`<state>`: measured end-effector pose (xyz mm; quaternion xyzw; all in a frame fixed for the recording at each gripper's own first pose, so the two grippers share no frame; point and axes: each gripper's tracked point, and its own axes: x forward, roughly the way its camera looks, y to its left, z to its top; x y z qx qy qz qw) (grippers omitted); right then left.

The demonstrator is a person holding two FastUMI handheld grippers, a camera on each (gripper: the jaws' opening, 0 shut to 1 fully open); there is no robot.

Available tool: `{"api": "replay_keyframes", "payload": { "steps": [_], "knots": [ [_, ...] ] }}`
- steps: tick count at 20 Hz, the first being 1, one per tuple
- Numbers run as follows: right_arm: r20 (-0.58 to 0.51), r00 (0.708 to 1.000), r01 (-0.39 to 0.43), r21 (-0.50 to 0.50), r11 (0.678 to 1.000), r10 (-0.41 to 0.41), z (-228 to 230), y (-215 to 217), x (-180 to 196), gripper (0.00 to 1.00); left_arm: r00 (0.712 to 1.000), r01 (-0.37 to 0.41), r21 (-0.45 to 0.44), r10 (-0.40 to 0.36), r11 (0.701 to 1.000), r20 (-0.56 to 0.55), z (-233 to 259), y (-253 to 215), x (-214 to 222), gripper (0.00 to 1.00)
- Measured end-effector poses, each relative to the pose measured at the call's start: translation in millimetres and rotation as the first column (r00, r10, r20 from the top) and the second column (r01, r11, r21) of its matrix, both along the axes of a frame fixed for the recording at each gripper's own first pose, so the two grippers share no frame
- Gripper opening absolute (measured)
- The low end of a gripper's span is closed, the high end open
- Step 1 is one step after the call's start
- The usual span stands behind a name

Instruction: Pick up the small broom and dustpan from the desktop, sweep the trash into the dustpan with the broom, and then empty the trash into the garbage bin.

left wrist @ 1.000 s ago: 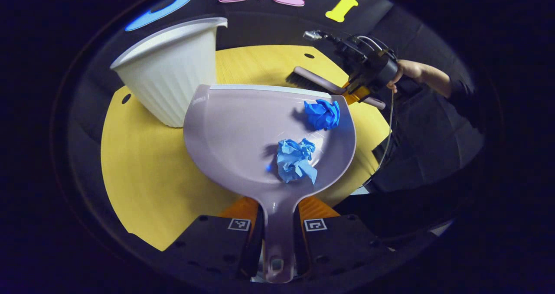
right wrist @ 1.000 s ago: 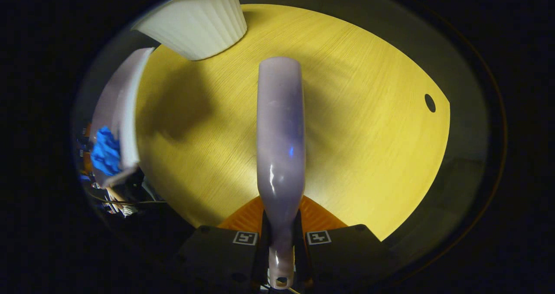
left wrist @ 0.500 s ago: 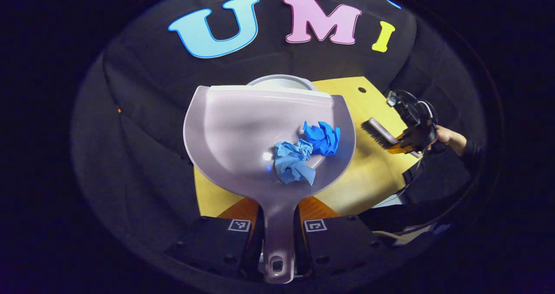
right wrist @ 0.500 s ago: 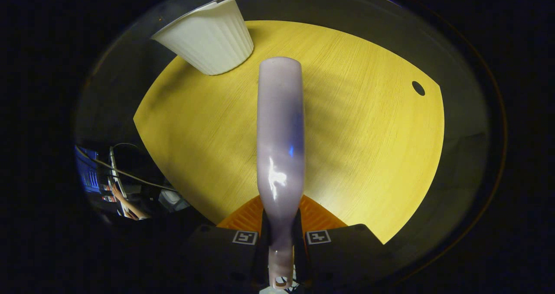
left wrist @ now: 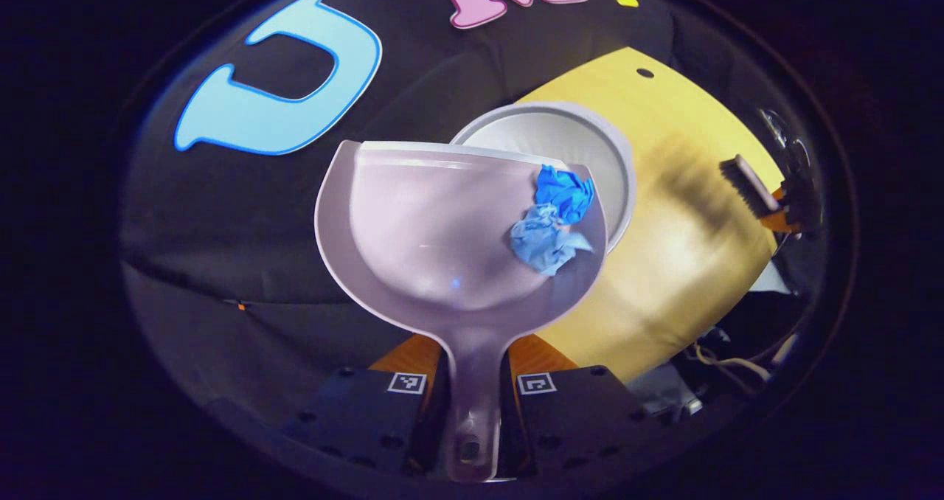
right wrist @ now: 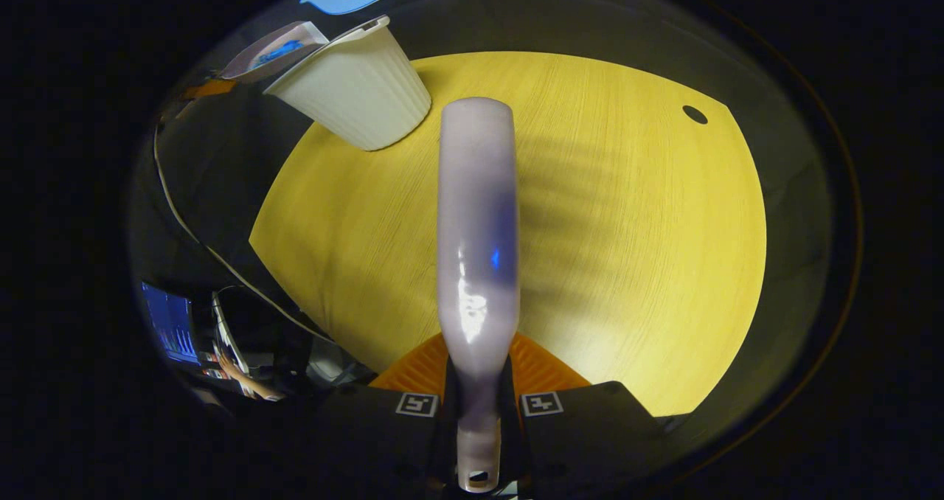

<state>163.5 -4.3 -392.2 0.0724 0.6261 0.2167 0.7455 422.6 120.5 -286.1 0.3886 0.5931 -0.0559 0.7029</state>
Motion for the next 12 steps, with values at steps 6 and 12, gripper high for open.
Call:
{"api": "replay_keyframes", "payload": {
  "steps": [6,12],
  "knots": [
    [-0.028,0.997,0.076,0.045,0.996,-0.075,-5,12,-8,0.27,0.983,0.177,0.273,-0.153,0.946,-0.106,22,-1,9,0.29],
    [-0.026,0.994,0.106,0.053,0.993,-0.105,-9,8,-4,0.27,0.983,0.18,0.248,-0.179,0.952,-0.026,20,2,12,0.29]
  ]
}}
